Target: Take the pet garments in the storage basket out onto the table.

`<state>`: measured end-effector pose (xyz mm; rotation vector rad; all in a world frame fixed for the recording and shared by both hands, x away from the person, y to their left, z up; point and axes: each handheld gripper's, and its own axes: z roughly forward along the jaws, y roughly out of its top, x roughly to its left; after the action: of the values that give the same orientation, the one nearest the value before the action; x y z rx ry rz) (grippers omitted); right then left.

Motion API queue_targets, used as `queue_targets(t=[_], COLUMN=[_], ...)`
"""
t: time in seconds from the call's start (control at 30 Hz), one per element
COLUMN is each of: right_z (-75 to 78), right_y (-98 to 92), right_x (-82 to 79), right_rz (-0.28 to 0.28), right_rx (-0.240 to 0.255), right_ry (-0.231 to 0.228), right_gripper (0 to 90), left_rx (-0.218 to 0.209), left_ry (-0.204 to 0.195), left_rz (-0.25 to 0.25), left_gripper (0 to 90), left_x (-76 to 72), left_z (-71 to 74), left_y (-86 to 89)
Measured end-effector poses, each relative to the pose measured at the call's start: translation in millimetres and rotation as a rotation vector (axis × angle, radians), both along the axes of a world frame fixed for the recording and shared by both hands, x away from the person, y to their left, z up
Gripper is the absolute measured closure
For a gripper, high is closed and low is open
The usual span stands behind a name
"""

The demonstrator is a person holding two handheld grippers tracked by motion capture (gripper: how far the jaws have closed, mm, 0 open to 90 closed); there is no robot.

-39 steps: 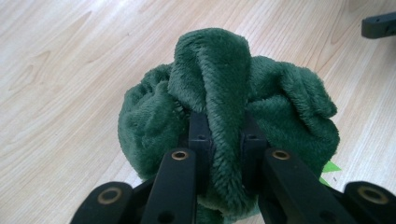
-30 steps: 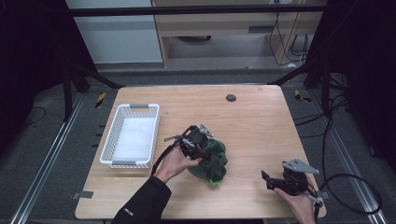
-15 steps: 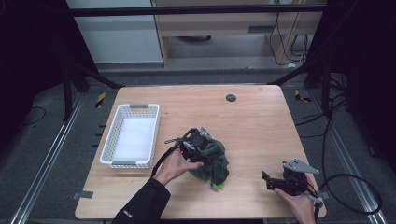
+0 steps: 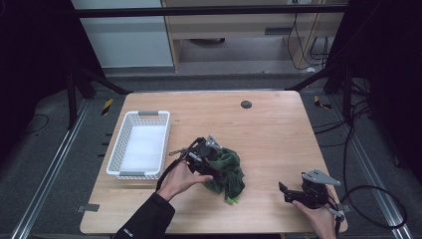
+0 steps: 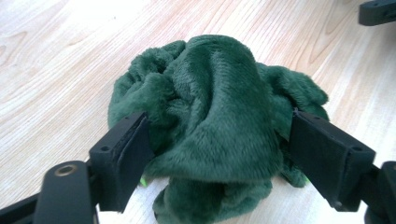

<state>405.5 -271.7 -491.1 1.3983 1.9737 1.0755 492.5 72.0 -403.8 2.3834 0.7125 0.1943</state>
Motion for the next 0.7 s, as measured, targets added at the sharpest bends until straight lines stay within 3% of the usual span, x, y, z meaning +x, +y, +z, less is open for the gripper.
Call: queue_targets(t=[0.37,0.7], right_z=[0.1,1.0], right_y=[-0.8,-1.0], right_x=[0.0,-0.8], right_rz=[-0.004,-0.012], right_rx=[0.003,0.011], right_ry=[-0.004,-0.006], right_gripper=[7.3,7.2], left_rx=[-0.085,-0.149], left_ry=[-0.041,-0.073], left_rz=[0.045,0.107], left_gripper=[17.2,16.7], left_x=[-17.0,-30.9], left_z=[10.9,9.8], left_y=[31.0,58.5])
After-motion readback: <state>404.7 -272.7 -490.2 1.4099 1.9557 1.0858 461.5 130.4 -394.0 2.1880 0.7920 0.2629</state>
